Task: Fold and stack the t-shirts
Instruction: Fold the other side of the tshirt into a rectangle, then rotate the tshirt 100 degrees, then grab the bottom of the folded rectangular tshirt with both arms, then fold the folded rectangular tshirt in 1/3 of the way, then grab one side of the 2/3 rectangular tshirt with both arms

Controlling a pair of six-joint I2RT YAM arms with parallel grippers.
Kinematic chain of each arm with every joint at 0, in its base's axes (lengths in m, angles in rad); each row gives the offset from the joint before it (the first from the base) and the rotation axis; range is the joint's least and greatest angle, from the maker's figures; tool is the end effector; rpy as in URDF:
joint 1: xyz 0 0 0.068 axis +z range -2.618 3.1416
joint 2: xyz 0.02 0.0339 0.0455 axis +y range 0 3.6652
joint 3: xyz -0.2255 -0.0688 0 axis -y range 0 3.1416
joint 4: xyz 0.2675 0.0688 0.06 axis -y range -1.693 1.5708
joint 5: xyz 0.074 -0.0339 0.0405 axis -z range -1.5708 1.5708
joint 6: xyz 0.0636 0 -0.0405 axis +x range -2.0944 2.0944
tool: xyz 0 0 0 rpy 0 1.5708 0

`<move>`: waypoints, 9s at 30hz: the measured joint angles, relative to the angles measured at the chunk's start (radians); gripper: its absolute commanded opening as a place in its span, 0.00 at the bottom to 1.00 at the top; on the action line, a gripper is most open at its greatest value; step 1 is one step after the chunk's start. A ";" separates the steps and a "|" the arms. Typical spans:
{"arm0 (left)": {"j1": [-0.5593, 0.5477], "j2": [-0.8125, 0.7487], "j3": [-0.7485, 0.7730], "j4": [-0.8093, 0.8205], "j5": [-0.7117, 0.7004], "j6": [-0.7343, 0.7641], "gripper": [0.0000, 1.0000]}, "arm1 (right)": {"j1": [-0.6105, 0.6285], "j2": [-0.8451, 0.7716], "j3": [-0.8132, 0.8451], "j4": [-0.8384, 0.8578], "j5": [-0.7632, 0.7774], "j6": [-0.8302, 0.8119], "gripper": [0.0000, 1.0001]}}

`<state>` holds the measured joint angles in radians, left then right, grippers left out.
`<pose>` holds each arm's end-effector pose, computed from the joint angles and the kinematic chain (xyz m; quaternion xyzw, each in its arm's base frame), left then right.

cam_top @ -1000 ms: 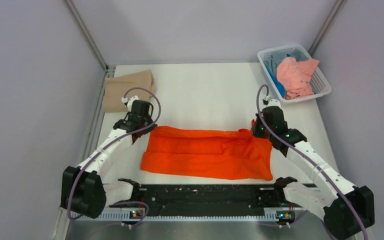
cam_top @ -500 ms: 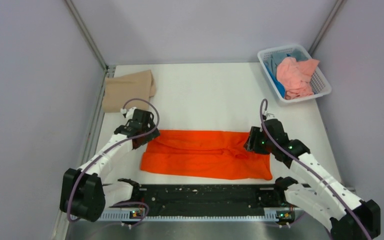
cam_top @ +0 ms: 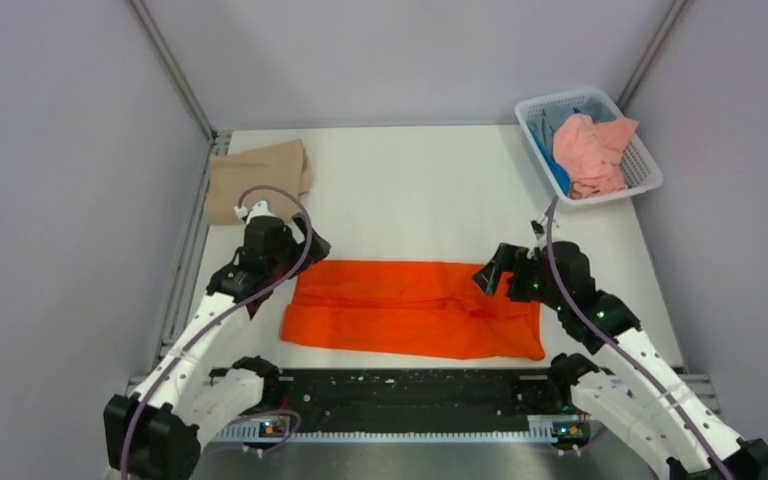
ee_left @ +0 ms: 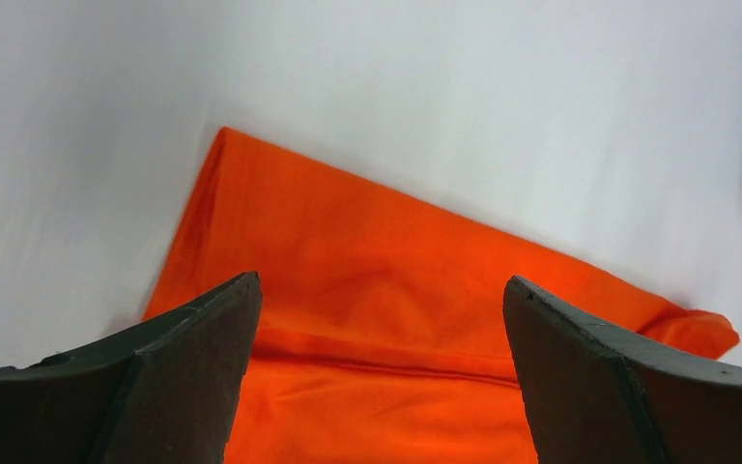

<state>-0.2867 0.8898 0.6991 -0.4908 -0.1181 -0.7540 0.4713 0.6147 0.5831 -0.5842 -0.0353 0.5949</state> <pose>0.2501 -0.0659 0.2105 -0.2333 0.8708 -0.1673 0.3990 0.1926 0.1007 0.2156 0.0467 0.8868 0.2470 0.3878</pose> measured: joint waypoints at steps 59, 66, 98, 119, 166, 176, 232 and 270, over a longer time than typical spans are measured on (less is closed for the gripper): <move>-0.845 0.576 0.148 0.145 0.232 -0.095 0.93 | -0.048 2.003 1.755 0.174 -0.312 -0.081 0.91; -0.872 0.298 0.056 0.047 0.153 -0.088 0.99 | -0.084 1.850 1.690 0.040 -0.248 -0.196 0.95; -0.560 0.476 -0.158 0.346 0.399 -0.134 0.37 | -0.013 0.263 -0.204 0.354 -0.112 0.087 0.93; -0.565 0.504 -0.148 0.332 0.368 -0.142 0.00 | 0.000 0.198 -0.322 0.260 -0.267 0.062 0.45; -0.439 0.550 0.171 0.224 0.087 -0.006 0.00 | 0.031 0.360 -0.069 0.550 -0.025 0.061 0.00; -0.345 0.705 0.435 0.162 -0.073 0.073 0.00 | 0.029 0.652 0.180 0.625 0.136 -0.068 0.00; -0.292 0.628 0.138 0.188 0.234 0.030 0.64 | -0.114 0.729 -0.029 0.644 -0.161 -0.052 0.78; -0.298 0.724 0.053 0.469 0.180 -0.056 0.00 | -0.103 0.853 -0.070 0.774 -0.177 0.014 0.00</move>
<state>-0.5842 1.6138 0.7517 -0.0219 0.0616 -0.8101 0.3683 1.4677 0.5133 0.1898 -0.2119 0.6090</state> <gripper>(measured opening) 0.012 0.011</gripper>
